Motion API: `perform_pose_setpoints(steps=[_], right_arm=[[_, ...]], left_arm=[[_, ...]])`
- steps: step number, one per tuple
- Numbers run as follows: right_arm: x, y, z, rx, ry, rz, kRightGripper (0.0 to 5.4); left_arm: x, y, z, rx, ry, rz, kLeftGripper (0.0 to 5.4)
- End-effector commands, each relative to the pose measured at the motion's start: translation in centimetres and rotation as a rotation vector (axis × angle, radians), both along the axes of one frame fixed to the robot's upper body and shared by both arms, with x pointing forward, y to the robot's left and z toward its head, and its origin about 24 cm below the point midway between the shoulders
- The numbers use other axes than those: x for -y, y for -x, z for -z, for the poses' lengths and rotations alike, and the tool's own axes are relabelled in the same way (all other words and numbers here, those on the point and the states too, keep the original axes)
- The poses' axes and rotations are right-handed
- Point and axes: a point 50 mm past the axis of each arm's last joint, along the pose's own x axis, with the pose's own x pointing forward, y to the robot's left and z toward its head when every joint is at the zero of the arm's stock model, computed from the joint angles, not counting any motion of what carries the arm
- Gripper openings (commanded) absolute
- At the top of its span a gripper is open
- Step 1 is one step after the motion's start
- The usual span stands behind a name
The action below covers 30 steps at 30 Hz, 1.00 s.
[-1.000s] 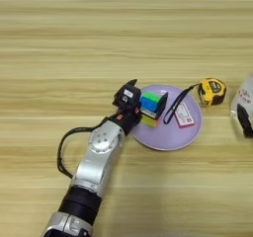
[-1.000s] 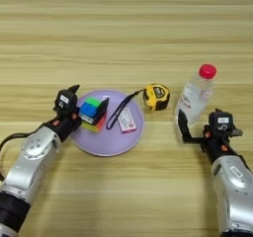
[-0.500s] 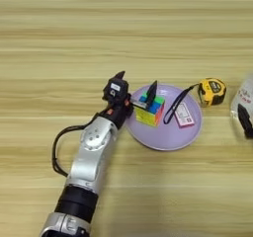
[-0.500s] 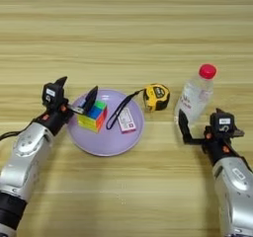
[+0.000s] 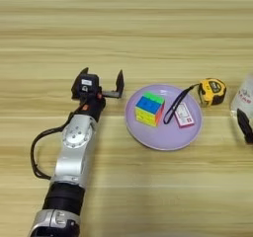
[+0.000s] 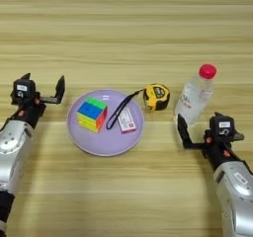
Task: Move the objects on the table
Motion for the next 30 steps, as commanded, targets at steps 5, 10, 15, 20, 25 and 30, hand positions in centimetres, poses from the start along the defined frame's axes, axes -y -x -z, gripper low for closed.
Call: perform_pose_setpoints(steps=[5, 10, 15, 20, 25, 30], right_arm=[[-0.3, 0.5, -0.5, -0.024, 0.025, -0.056, 5.4], [-1.1, 1.2, -0.9, -0.049, 0.068, -0.142, 5.4], [-1.8, 1.8, -1.3, -0.066, 0.068, -0.192, 5.4], [-2.7, 2.4, -2.0, -0.082, 0.071, -0.264, 5.4], [-2.8, 2.7, -2.5, -0.095, 0.075, -0.287, 5.4], [-3.7, 3.0, -2.9, -0.095, 0.067, -0.337, 5.4]], left_arm=[[-1.8, -0.6, 0.0, 0.004, -0.005, -0.098, 5.37], [-2.0, -0.6, 0.1, 0.003, -0.001, -0.108, 5.37], [-2.0, -0.6, 0.1, 0.001, 0.002, -0.107, 5.37], [-2.0, -0.7, 0.1, 0.001, 0.004, -0.107, 5.37], [-2.0, -0.7, 0.1, -0.002, 0.004, -0.106, 5.37], [-2.1, -0.7, 0.2, -0.003, 0.004, -0.107, 5.37]])
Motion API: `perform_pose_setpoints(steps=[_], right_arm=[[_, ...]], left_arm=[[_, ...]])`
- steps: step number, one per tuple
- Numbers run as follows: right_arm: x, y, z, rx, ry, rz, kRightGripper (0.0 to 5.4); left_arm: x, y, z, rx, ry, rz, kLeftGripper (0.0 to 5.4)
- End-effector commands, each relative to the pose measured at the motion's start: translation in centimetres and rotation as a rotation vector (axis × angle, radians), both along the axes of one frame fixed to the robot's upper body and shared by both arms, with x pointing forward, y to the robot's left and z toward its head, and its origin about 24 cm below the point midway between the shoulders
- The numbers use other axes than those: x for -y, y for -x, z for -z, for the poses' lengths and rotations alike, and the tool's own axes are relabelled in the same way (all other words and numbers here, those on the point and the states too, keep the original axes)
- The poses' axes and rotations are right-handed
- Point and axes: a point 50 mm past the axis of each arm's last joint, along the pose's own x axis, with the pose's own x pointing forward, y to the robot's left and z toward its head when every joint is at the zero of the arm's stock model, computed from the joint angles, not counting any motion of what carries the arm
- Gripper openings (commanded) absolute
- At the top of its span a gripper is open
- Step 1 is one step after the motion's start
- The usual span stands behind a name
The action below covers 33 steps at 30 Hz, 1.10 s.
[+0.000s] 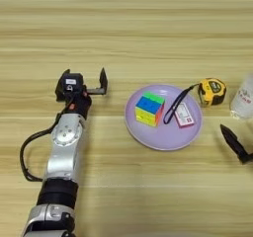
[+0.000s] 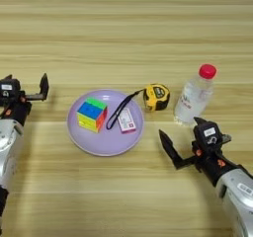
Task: Move the objects on the table
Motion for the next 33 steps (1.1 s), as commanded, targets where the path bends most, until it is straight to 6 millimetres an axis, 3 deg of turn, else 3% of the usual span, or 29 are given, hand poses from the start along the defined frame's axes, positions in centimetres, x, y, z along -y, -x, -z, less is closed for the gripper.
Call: perform_pose_setpoints(steps=[1, 12, 25, 33], right_arm=[[-1.0, 0.2, -0.6, -0.003, -0.014, -0.067, 5.4], [-3.7, -0.1, -1.0, 0.034, -0.049, -0.144, 5.4], [-6.2, -4.3, 0.1, 0.124, -0.046, -0.037, 5.4], [-7.3, -5.9, 0.9, 0.124, -0.06, -0.014, 5.4]], left_arm=[[0.0, -0.3, -0.3, 0.008, -0.002, 0.001, 5.37], [0.1, -0.2, -0.1, 0.004, 0.0, 0.008, 5.37], [-0.3, 0.0, -0.3, 0.014, -0.006, 0.0, 5.37], [-0.4, 0.2, -0.1, 0.008, 0.0, -0.008, 5.37]])
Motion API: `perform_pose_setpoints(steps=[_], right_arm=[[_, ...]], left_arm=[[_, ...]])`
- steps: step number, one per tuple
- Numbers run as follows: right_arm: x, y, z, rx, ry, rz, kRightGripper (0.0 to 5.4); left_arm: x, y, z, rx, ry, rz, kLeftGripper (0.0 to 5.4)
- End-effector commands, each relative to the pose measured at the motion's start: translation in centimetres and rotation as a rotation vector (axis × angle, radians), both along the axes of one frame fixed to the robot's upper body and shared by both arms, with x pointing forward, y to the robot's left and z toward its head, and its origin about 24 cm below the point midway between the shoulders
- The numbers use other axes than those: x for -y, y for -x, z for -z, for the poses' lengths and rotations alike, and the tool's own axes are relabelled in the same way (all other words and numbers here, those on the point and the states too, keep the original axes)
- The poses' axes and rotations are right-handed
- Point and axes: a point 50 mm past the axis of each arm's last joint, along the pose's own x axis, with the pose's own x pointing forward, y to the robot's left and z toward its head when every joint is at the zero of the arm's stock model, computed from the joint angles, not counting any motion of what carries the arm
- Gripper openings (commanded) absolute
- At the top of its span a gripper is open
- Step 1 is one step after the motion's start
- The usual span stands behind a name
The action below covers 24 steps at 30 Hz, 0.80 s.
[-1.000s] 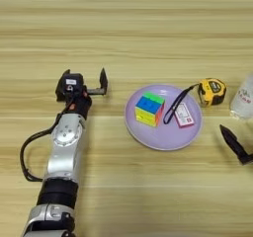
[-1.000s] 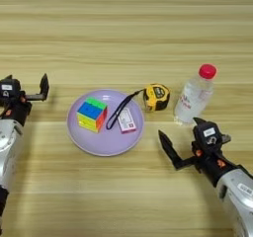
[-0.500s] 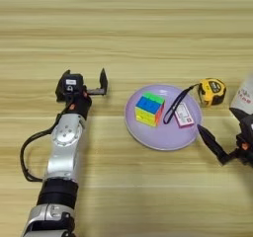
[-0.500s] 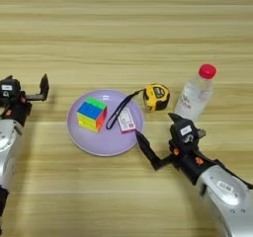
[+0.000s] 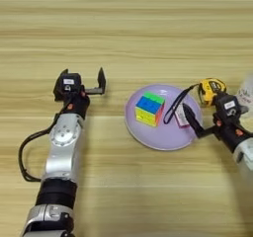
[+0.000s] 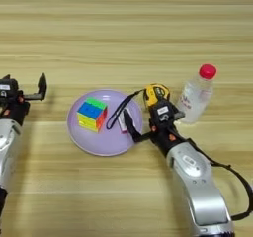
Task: Move the objects on the table
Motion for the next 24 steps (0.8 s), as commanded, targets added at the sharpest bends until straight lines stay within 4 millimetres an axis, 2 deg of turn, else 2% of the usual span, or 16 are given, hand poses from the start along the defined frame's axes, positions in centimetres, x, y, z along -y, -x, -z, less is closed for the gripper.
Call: perform_pose_setpoints(steps=[1, 11, 16, 24], right_arm=[[-0.2, -0.9, 0.2, 0.006, -0.007, 0.026, 5.4], [-0.5, -2.7, 0.2, 0.054, 0.041, 0.124, 5.4], [-1.4, -2.4, 0.3, 0.038, 0.038, 0.068, 5.4], [-0.9, -3.6, -0.1, 0.072, 0.085, 0.144, 5.4]], left_arm=[[0.0, 0.1, 0.0, 0.004, -0.004, -0.001, 5.37], [0.4, 0.4, 0.2, -0.001, 0.0, 0.007, 5.37], [0.3, 0.5, 0.2, -0.001, 0.003, 0.002, 5.37], [0.6, 0.5, 0.3, -0.006, 0.005, 0.008, 5.37]])
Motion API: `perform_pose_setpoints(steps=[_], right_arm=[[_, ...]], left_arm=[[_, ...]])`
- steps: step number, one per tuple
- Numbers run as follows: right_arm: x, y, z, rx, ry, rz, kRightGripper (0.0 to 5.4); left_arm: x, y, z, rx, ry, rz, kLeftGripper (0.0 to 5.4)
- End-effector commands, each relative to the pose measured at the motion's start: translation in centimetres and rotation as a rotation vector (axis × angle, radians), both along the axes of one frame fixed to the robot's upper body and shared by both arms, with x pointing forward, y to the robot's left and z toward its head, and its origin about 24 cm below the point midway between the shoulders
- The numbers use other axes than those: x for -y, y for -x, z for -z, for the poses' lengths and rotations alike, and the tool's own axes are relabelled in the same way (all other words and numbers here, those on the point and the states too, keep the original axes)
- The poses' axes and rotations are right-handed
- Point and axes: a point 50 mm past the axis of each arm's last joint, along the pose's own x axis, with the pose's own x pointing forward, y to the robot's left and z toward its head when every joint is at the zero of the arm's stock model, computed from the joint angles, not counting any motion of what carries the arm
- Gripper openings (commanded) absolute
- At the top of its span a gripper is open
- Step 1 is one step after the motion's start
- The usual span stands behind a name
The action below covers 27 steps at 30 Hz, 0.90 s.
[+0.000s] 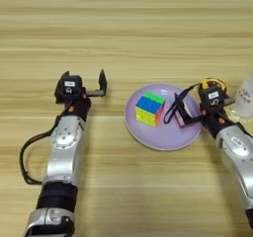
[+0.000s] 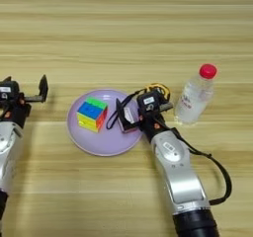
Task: Move the objects on the table
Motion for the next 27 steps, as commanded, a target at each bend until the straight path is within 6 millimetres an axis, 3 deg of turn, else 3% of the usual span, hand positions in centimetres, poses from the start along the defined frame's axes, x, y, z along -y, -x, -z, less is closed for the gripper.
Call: perform_pose_setpoints(steps=[1, 10, 27], right_arm=[[0.0, -0.9, -0.6, 0.03, 0.038, 0.046, 5.4], [1.0, -1.7, -0.4, 0.054, 0.118, 0.156, 5.4], [2.8, -3.0, 2.2, -0.049, 0.085, 0.306, 5.4]], left_arm=[[0.0, 0.2, 0.1, -0.003, -0.004, -0.001, 5.37], [0.0, 0.2, 0.1, -0.003, -0.002, -0.001, 5.37], [0.2, 0.2, 0.4, -0.015, -0.001, 0.011, 5.37]])
